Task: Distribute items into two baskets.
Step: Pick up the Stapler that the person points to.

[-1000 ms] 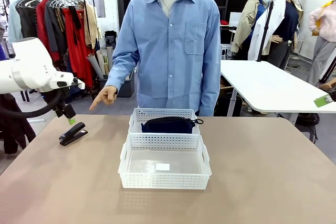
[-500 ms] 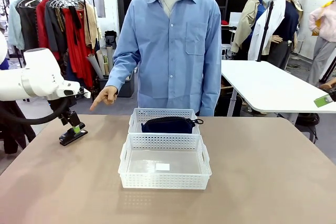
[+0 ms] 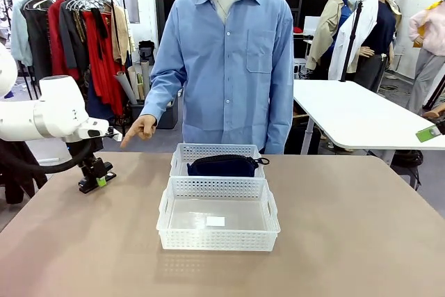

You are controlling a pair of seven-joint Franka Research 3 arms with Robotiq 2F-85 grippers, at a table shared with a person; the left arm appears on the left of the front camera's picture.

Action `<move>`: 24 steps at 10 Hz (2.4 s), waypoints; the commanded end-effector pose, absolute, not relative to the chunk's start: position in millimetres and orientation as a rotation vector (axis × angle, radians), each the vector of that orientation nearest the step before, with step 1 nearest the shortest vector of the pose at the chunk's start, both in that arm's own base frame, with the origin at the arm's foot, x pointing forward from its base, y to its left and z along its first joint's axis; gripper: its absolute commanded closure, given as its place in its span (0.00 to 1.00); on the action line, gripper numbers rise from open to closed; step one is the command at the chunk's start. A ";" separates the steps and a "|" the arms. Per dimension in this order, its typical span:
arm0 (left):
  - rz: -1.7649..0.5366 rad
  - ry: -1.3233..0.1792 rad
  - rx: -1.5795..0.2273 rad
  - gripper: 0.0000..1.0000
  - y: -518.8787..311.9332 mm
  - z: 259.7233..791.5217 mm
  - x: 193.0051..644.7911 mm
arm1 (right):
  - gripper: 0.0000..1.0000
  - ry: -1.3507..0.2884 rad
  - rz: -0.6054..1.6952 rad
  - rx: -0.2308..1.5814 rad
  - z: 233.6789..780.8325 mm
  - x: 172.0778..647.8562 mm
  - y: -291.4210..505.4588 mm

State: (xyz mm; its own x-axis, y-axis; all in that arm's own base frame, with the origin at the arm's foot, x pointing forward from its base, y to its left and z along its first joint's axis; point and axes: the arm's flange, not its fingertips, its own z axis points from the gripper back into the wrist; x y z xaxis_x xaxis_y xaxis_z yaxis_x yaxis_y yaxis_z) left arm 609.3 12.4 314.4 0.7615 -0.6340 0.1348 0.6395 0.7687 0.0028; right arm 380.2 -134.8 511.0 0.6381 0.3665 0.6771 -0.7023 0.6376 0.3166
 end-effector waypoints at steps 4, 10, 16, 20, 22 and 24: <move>-0.688 -0.134 -0.050 0.31 4.9 314.9 613.8 | 0.00 -0.607 0.657 0.606 512.1 380.4 -135.8; -0.690 -0.121 -0.048 1.00 1.4 316.2 612.9 | 0.00 -0.607 0.657 0.606 512.1 380.4 -135.8; -0.675 -0.152 -0.040 1.00 -2.2 364.4 601.9 | 0.00 -0.607 0.657 0.606 512.1 380.4 -135.8; -0.730 -0.175 -0.050 1.00 -7.8 466.8 550.1 | 0.00 -0.607 0.657 0.606 512.1 380.4 -135.8; -0.777 -0.155 -0.067 1.00 -9.5 510.1 524.5 | 0.00 -0.607 0.657 0.606 512.1 380.4 -135.8; -0.842 -0.143 -0.093 1.00 -10.8 548.6 491.9 | 0.00 -0.607 0.657 0.606 512.1 380.4 -135.8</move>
State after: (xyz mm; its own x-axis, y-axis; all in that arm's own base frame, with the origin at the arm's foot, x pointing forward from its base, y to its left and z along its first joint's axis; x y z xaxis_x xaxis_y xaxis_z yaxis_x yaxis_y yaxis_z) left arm 504.0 -17.0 542.1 0.6867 -0.7121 0.1460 0.7205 0.6934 -0.0069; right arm 380.4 -134.8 510.6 0.6387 0.3665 0.6766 -0.7020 0.6376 0.3173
